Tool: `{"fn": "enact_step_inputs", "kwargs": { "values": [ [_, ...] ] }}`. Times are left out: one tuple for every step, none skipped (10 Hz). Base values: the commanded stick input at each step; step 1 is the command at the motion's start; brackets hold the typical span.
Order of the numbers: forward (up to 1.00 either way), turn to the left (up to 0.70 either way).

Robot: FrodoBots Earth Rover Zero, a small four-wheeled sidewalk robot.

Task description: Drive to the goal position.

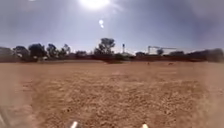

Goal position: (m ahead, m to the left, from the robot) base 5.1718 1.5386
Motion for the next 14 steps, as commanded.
{"fn": "enact_step_inputs", "kwargs": {
  "values": [
    [0.45, 0.0],
    [0.45, 0.0],
    [0.45, 0.0],
    [0.45, 0.0],
    [0.45, 0.0],
    [0.45, 0.0],
    [0.45, 0.0],
    [0.45, 0.0],
    [0.45, 0.0],
    [0.45, 0.0],
    [0.45, 0.0],
    [0.45, 0.0],
    [0.45, 0.0],
    [0.45, 0.0]
  ]
}}
